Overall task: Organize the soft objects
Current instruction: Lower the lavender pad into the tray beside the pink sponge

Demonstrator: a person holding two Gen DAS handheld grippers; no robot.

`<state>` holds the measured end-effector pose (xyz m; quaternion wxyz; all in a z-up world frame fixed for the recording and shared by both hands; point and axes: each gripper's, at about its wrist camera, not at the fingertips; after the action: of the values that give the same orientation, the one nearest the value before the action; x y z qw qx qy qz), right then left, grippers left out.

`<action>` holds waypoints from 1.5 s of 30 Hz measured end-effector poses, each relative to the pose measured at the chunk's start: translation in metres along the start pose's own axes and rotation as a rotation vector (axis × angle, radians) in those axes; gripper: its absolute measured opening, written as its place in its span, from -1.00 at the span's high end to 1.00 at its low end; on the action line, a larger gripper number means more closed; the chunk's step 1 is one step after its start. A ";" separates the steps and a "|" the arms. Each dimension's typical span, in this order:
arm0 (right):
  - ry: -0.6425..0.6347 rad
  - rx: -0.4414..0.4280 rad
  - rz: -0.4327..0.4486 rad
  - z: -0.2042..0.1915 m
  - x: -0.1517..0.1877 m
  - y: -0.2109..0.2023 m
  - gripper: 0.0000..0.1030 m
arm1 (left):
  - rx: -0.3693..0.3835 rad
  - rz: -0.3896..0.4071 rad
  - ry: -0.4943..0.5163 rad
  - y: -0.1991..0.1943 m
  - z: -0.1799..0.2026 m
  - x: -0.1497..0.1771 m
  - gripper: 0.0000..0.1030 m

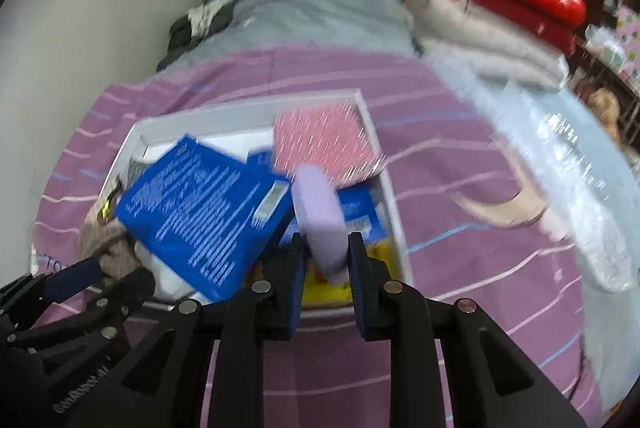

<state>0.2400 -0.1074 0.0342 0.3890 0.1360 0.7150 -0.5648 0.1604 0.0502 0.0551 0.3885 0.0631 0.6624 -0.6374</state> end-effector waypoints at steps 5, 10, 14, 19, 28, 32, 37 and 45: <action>0.030 -0.019 -0.021 0.004 0.001 0.004 0.62 | 0.005 -0.004 -0.020 0.000 -0.004 0.000 -0.18; 0.082 -0.006 0.020 0.015 -0.005 -0.009 0.62 | 0.005 0.001 -0.021 -0.001 -0.005 0.000 -0.18; 0.014 0.098 0.125 0.009 -0.014 -0.032 0.62 | 0.014 0.000 -0.028 -0.001 -0.006 0.000 -0.18; -0.251 0.330 0.114 -0.031 0.002 -0.009 0.62 | 0.009 0.006 -0.021 -0.003 -0.006 0.000 -0.18; 0.016 -0.082 0.075 -0.006 -0.002 -0.010 0.62 | 0.023 -0.004 -0.045 -0.002 -0.010 -0.001 -0.18; 0.237 -0.249 0.051 0.026 0.000 -0.004 0.52 | 0.033 -0.001 -0.047 -0.004 -0.011 -0.001 -0.18; 0.365 -0.247 -0.020 0.042 0.007 0.017 0.40 | 0.032 -0.006 -0.040 -0.004 -0.009 0.000 -0.18; 0.241 -0.068 0.146 0.031 -0.010 -0.028 0.63 | 0.029 -0.009 -0.041 -0.001 -0.009 -0.001 -0.18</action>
<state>0.2409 -0.1423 0.0588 0.3446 0.2416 0.7633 -0.4901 0.1562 0.0579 0.0554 0.3984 0.0527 0.6451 -0.6499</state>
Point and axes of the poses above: each gripper's, at about its wrist camera, not at the fingertips, and y roughly the way its jaws point, z to its right, x to its underside, and after that the axes turned 8 degrees about z, right-handed
